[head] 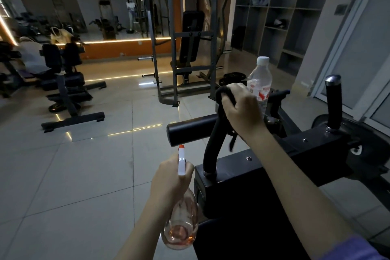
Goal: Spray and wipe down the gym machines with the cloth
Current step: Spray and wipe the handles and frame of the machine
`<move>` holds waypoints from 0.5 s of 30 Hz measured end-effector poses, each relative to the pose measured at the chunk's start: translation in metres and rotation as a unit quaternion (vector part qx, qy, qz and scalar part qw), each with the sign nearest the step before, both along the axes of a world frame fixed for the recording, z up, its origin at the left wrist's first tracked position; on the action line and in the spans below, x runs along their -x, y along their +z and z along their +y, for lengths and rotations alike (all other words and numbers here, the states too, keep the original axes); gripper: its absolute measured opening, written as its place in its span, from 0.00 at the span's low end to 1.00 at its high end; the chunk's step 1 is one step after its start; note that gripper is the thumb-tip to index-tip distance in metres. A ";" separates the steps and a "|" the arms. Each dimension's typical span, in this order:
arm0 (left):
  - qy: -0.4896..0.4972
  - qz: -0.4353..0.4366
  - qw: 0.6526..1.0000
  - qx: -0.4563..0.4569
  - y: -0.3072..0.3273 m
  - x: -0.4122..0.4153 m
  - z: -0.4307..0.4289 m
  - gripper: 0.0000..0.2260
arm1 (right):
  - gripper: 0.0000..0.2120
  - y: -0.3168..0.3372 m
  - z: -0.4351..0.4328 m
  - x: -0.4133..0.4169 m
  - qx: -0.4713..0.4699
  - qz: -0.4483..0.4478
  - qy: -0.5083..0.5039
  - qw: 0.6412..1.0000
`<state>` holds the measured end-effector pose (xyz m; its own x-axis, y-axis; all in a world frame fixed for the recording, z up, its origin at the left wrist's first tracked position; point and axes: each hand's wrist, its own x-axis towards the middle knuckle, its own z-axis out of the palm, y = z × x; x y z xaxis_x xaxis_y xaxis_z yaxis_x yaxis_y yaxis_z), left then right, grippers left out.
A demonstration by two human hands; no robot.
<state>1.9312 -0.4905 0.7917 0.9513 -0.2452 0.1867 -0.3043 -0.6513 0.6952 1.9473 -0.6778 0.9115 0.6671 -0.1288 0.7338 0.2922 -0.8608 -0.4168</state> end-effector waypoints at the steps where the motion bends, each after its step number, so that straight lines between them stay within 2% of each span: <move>1: 0.002 -0.003 1.000 -0.001 -0.001 -0.002 0.000 0.12 | 0.08 0.007 -0.002 -0.002 0.001 0.033 0.001 0.999; 4: -0.003 -0.016 1.000 -0.011 0.000 -0.006 0.001 0.10 | 0.10 0.036 -0.008 -0.009 -0.062 0.221 0.028 0.973; 6: -0.004 -0.021 1.000 -0.017 0.000 -0.006 0.001 0.08 | 0.10 0.043 -0.006 -0.011 -0.061 0.265 0.012 0.962; 7: 0.001 -0.021 1.000 -0.007 0.000 -0.006 0.002 0.09 | 0.10 0.038 -0.004 -0.011 -0.031 0.248 -0.005 0.968; 10: 0.006 -0.026 1.000 -0.002 0.001 -0.003 0.002 0.09 | 0.07 0.017 0.003 -0.006 0.101 0.095 -0.057 0.989; 13: -0.009 -0.044 0.998 -0.033 -0.001 0.000 0.002 0.09 | 0.04 0.011 0.003 -0.003 0.198 0.006 -0.062 0.978; 15: -0.009 -0.043 0.999 -0.028 -0.001 0.003 0.003 0.09 | 0.03 0.001 0.006 0.004 0.273 -0.008 -0.043 0.961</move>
